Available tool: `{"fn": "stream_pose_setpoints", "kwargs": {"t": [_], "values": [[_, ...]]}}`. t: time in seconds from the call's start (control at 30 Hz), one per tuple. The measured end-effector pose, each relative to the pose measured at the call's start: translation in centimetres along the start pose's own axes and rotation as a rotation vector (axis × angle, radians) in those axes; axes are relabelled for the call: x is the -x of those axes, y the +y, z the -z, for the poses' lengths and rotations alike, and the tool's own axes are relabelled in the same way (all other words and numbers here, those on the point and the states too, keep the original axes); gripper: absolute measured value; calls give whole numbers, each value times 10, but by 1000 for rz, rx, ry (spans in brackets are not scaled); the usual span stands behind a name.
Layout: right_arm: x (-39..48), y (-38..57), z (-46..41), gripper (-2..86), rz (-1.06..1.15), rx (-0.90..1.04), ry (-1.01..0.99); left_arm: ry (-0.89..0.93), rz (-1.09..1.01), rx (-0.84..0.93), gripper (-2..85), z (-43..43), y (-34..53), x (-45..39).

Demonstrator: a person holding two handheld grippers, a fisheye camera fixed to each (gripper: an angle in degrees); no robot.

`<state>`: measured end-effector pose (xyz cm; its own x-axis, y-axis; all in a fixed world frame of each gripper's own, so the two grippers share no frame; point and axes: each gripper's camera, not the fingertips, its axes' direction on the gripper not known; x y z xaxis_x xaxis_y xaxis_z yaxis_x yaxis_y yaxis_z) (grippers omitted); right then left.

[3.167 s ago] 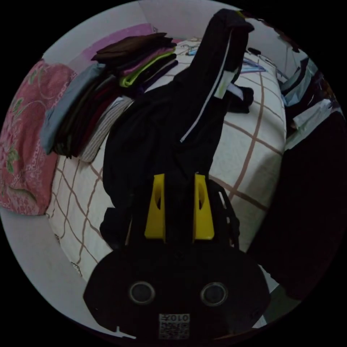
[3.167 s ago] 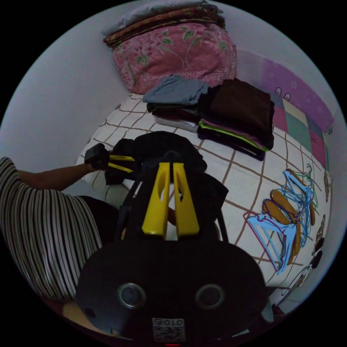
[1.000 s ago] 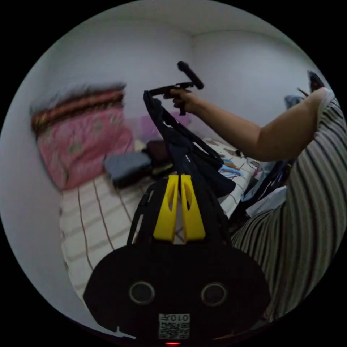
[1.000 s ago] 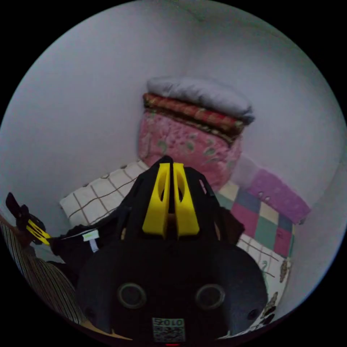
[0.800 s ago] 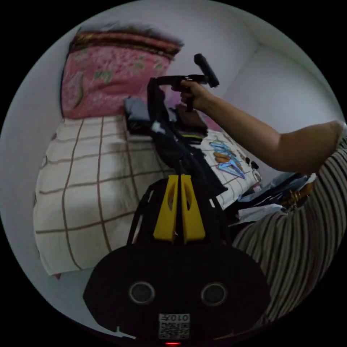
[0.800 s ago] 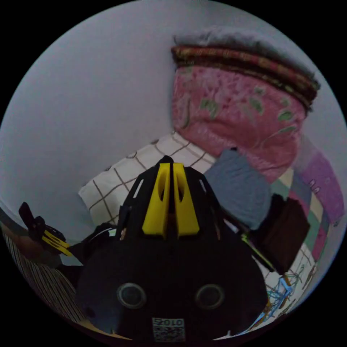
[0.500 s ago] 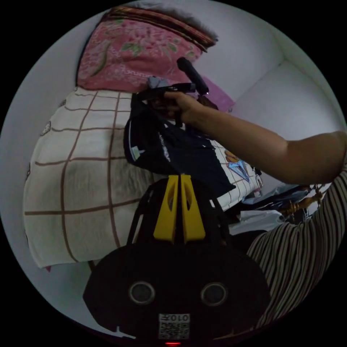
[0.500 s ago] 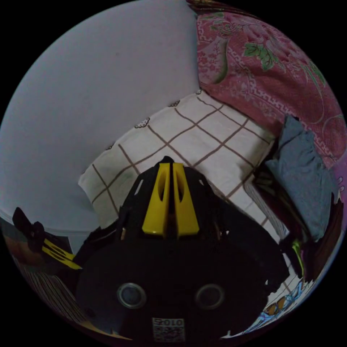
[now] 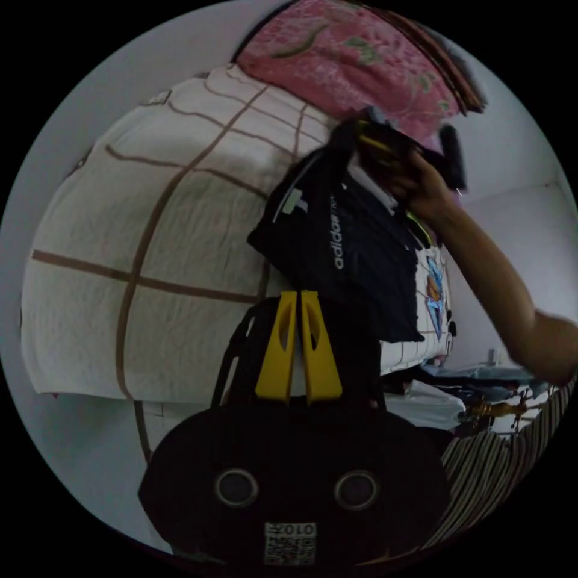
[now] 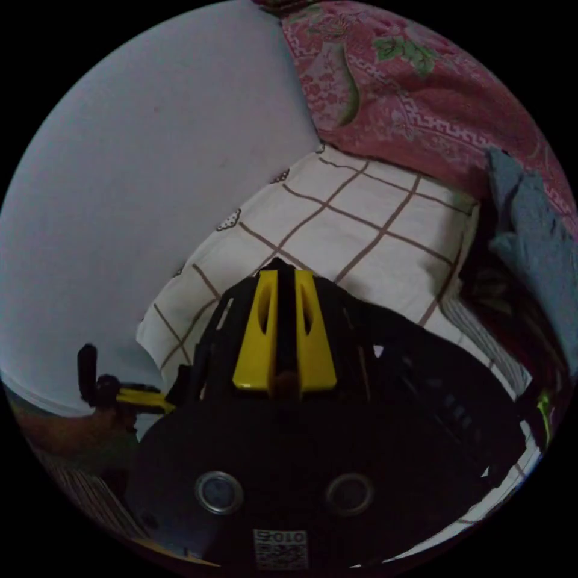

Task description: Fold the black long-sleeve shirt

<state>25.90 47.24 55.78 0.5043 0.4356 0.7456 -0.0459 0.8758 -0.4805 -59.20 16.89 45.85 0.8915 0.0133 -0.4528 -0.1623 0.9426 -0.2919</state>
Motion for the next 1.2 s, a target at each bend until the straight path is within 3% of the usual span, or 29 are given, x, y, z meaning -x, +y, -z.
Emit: {"fn": "stream_pose_setpoints", "kwargs": {"t": [0.1,0.27,0.37,0.53,0.73,0.97,1.2], "values": [[-48,50,36,133,18,-111,-34,-29,15,18,-3,-17,-19,20],[-131,150,116,136,-44,-223,109,-46,97,45,-3,-42,-41,48],[-185,220,157,136,-174,-173,241,-31,171,36,-2,-53,-49,61],[-259,346,184,136,-386,97,437,-11,222,12,0,-66,-55,68],[-325,439,194,133,-583,165,429,15,294,63,15,-89,-65,73],[-402,466,198,121,-587,239,393,46,314,106,22,-125,-83,71],[-469,486,229,34,-543,284,206,92,301,138,0,-133,-91,78]]}}
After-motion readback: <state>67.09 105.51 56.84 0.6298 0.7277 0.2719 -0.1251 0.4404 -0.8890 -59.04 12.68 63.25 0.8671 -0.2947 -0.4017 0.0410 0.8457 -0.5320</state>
